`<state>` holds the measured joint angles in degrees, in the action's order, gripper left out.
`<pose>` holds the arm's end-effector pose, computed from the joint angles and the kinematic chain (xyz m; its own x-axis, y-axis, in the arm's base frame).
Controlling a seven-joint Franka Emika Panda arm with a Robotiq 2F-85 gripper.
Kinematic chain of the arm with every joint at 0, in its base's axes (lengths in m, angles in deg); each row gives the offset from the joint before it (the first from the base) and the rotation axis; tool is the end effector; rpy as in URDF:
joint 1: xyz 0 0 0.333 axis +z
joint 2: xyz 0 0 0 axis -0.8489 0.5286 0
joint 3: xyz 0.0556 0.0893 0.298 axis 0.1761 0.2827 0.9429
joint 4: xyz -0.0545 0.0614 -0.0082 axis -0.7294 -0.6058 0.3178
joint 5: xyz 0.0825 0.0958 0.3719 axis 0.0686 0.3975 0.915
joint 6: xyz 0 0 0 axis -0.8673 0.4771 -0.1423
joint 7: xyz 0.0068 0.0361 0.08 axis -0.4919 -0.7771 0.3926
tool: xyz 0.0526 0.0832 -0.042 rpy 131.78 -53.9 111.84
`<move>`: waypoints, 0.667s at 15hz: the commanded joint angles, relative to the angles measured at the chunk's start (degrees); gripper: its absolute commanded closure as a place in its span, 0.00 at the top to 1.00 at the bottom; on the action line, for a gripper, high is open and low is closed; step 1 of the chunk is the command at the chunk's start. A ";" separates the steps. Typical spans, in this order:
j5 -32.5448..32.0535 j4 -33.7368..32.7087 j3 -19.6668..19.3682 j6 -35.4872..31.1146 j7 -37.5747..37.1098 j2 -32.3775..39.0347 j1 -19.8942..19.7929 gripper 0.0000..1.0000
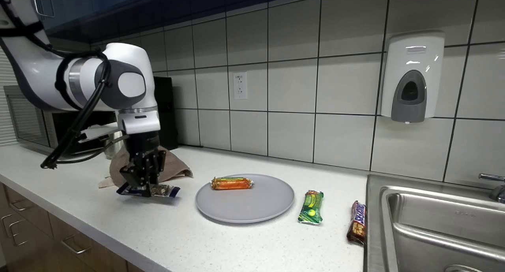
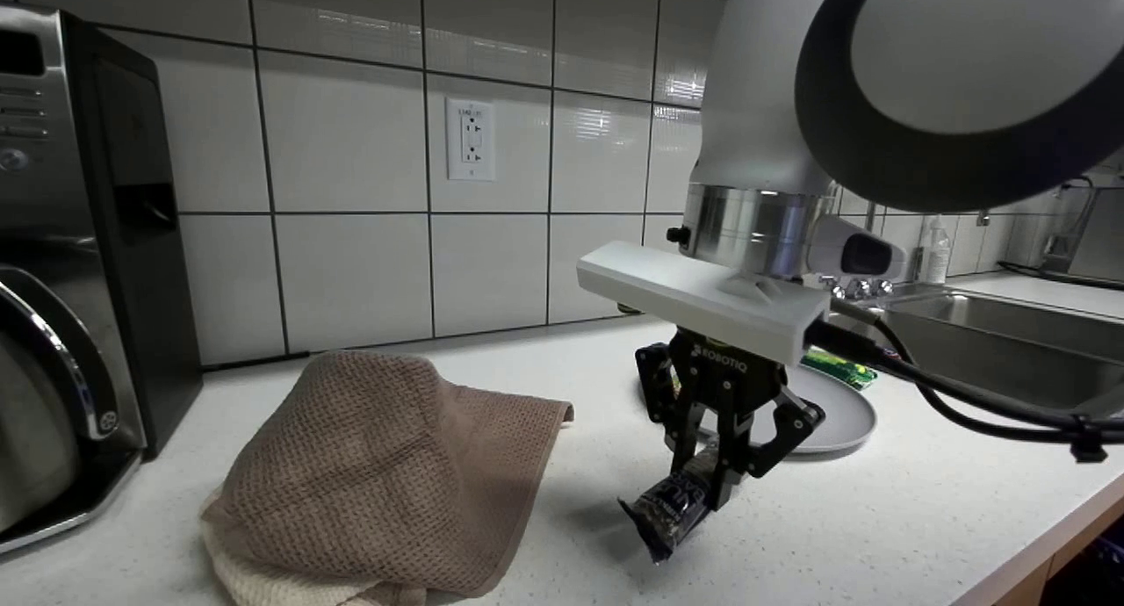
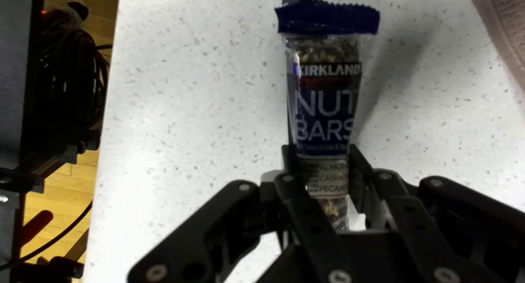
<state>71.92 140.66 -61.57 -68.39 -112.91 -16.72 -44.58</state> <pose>0.4040 0.1857 0.2432 0.3732 -0.9277 -0.0082 -0.9246 -0.3711 -0.0857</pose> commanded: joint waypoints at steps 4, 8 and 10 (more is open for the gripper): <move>-0.18 -3.03 -1.01 7.05 2.84 -4.03 -1.28 0.08; -0.18 -4.28 -2.41 8.82 6.00 -4.72 -2.85 0.08; -0.04 -4.80 -3.30 9.08 8.28 -4.67 -3.90 0.08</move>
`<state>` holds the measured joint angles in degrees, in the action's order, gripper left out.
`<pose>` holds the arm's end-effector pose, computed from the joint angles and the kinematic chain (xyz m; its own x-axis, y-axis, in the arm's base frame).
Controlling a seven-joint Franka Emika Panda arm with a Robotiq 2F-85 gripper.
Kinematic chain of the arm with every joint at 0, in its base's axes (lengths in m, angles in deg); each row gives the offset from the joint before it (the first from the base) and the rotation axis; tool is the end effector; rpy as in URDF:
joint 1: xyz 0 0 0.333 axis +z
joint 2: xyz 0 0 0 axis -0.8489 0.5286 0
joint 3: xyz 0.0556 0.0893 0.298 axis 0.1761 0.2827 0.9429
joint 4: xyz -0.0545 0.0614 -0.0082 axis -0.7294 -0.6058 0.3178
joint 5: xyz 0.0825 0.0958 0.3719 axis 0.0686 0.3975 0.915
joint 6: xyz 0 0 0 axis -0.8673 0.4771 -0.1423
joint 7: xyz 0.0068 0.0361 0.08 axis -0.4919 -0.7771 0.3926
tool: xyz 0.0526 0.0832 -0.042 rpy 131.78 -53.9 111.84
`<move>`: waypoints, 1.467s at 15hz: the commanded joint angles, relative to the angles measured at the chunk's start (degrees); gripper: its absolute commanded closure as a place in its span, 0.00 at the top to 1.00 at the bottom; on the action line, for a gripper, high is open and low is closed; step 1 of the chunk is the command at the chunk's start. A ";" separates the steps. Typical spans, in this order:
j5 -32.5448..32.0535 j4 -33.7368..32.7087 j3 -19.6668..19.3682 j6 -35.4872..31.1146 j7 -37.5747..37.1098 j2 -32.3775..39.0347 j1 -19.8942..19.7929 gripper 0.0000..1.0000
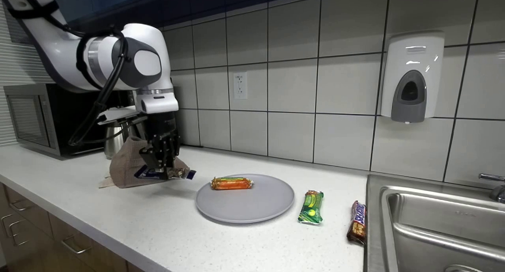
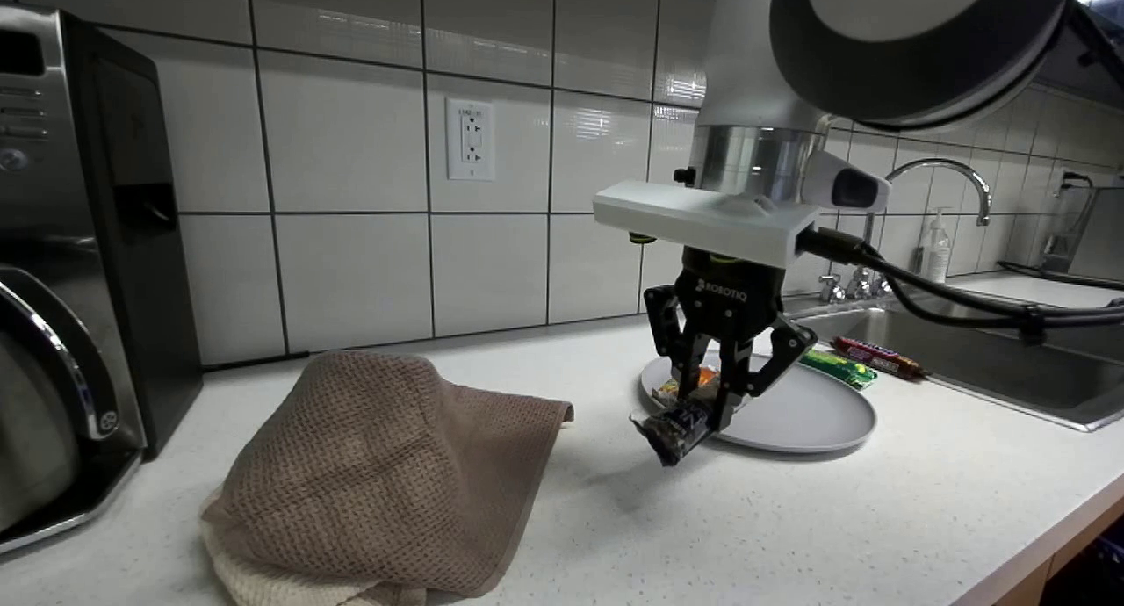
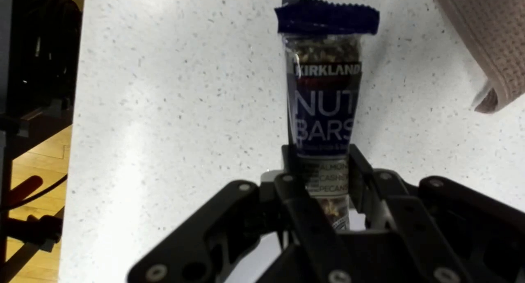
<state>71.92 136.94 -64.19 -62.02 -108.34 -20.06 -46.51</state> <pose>0.4348 0.1583 0.2822 0.3726 -0.9279 0.0109 -0.9232 -0.3719 -0.0967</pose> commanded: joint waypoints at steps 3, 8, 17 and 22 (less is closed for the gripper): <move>0.13 -1.83 -2.11 2.94 7.74 -1.06 -3.64 0.08; 0.91 -3.05 -4.39 3.16 15.66 -0.68 -6.00 0.08; 3.58 -5.17 -6.91 3.09 30.95 2.11 -8.41 0.08; 5.93 -6.86 -7.55 2.75 37.41 5.17 -8.77 0.08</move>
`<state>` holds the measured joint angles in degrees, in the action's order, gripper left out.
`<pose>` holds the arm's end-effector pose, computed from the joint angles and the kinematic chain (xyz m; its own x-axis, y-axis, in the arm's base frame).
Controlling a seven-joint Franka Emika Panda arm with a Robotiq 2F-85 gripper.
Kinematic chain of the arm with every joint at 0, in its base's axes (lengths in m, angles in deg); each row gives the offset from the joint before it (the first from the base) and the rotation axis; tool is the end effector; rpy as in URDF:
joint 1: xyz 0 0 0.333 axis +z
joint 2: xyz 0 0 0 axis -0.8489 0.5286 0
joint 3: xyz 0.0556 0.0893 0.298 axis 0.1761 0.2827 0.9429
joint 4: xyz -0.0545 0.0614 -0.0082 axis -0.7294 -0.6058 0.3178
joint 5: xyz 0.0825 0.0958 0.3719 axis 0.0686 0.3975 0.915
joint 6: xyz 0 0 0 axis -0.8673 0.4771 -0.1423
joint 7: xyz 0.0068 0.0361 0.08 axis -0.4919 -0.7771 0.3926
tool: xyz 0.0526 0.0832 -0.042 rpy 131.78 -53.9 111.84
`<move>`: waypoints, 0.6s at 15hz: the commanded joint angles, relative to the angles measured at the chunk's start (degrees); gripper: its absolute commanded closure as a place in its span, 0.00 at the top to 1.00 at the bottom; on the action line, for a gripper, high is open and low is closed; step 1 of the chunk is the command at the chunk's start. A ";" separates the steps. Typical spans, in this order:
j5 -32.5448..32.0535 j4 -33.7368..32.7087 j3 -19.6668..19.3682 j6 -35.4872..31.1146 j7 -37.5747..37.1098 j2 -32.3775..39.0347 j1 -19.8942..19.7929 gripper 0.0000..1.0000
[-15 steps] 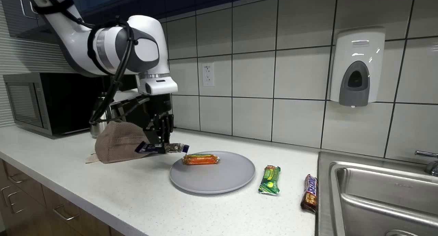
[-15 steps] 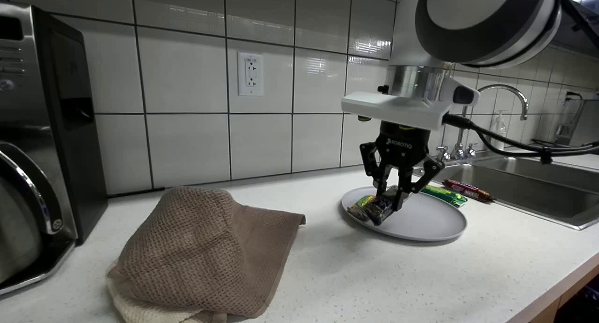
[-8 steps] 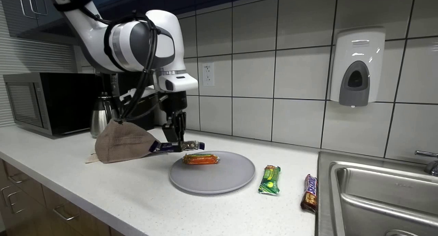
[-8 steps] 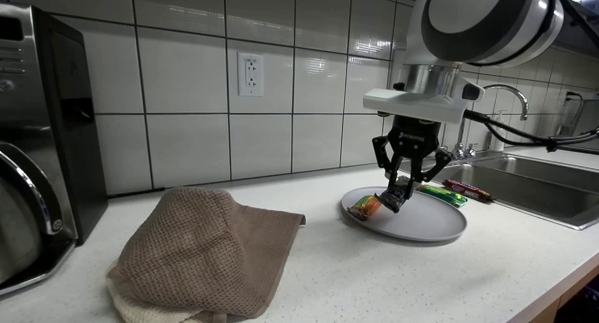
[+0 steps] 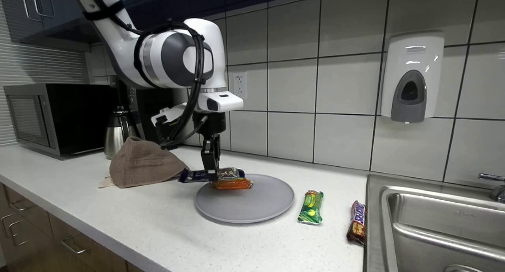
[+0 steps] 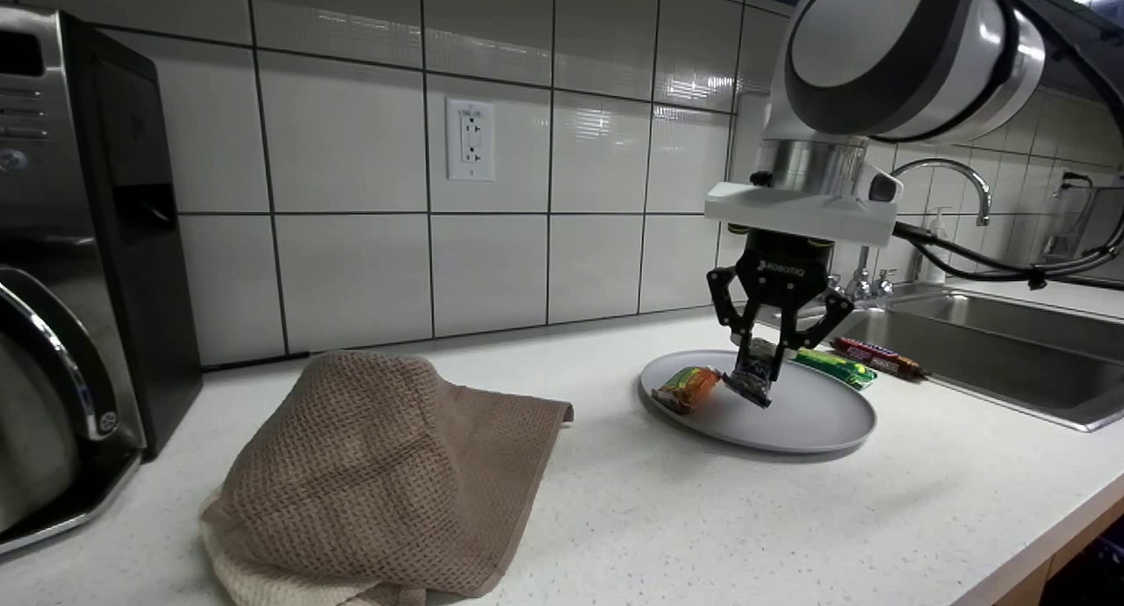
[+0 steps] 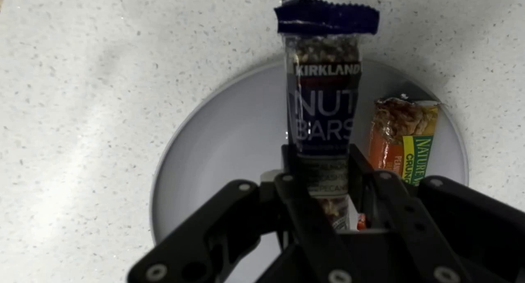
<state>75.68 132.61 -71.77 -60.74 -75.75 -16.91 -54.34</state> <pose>0.4838 0.0375 0.2831 0.5853 -0.8103 0.0266 -0.8054 -0.5849 -0.0961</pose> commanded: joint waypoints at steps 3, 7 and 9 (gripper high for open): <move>3.67 -3.79 -0.31 1.32 7.90 3.75 -1.06 0.08; 4.28 -5.36 -1.08 1.46 10.35 5.84 -1.10 0.08; 4.68 -5.87 -1.36 1.41 11.13 6.79 -1.12 0.08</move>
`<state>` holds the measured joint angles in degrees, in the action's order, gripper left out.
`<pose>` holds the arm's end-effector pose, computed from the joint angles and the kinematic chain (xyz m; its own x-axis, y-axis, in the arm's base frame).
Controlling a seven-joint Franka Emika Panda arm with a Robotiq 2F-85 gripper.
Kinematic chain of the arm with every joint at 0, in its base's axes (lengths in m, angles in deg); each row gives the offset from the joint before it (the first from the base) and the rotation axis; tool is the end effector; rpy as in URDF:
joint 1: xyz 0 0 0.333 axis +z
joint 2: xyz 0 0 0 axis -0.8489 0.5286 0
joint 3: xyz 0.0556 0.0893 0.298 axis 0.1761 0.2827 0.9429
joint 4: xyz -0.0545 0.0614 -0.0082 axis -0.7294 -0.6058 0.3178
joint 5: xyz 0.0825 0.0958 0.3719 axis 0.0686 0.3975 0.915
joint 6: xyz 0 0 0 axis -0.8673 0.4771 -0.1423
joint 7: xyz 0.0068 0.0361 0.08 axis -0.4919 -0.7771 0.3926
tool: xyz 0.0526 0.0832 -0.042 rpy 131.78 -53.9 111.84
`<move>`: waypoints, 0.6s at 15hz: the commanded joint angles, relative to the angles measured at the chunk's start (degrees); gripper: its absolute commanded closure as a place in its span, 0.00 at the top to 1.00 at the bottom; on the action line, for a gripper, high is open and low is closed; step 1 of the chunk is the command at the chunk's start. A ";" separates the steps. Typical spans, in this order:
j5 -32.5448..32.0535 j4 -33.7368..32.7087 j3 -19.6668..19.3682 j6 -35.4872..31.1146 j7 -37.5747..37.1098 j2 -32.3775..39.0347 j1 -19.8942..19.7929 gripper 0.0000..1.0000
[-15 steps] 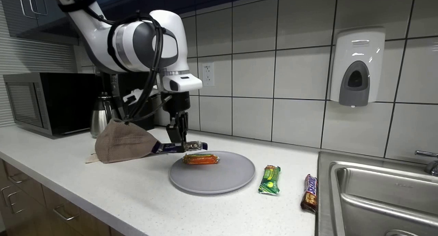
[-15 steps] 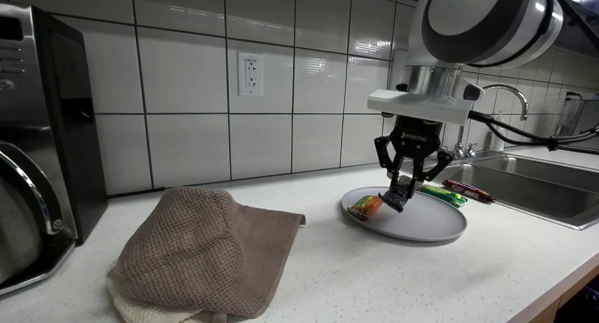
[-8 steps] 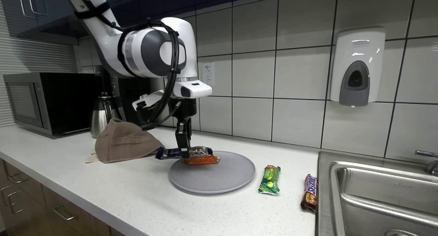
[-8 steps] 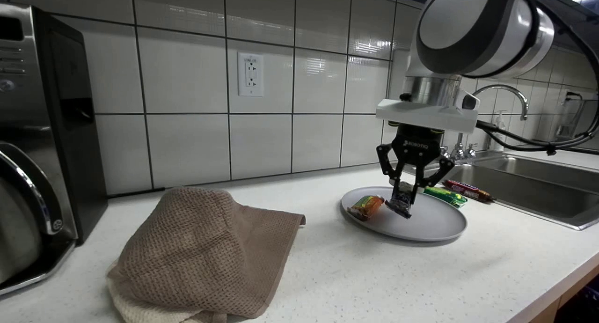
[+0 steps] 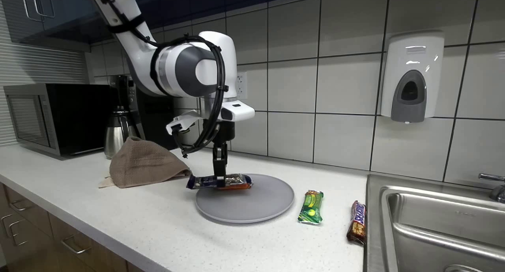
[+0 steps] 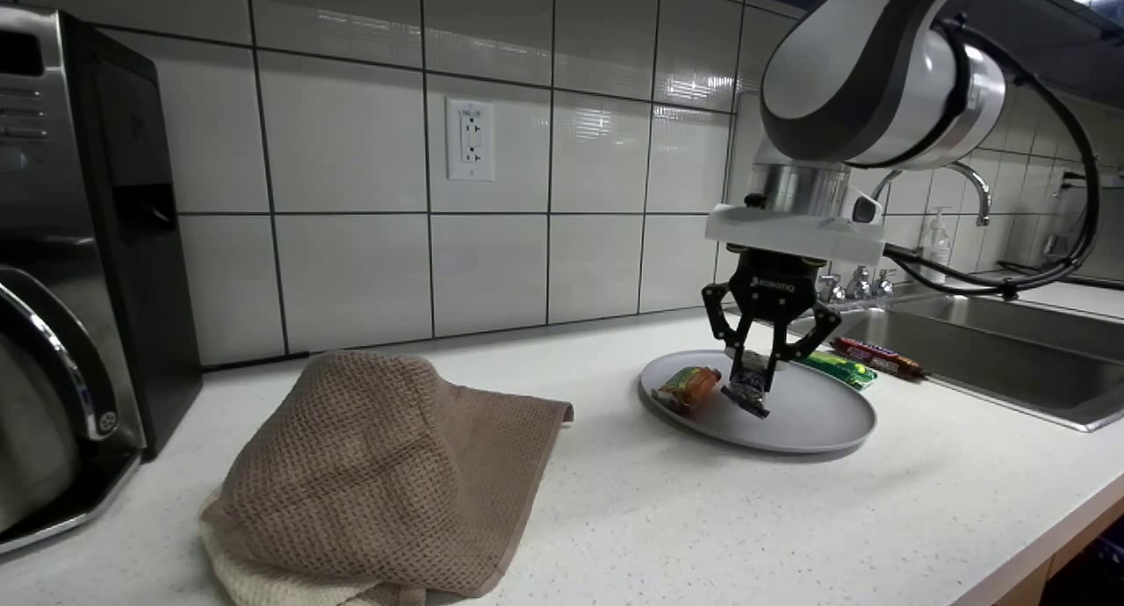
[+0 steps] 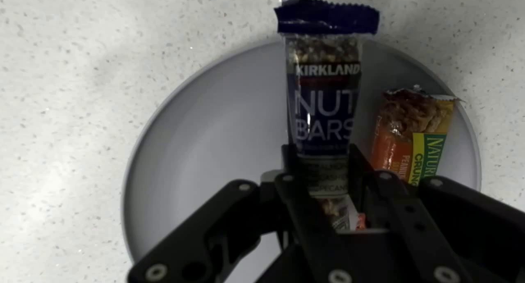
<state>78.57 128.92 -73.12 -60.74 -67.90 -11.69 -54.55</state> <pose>0.5028 0.0241 0.2628 0.6393 -0.7689 0.0018 -0.7659 -0.6370 -0.0872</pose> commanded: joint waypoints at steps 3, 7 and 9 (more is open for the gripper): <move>2.12 -3.10 -0.27 1.45 4.06 3.09 -0.79 0.08; 2.78 -4.21 -0.46 1.50 4.78 4.74 -0.70 0.08; 3.06 -4.75 -0.58 1.65 4.87 5.33 -0.67 0.56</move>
<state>79.79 126.26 -73.78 -60.74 -65.49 -7.44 -54.58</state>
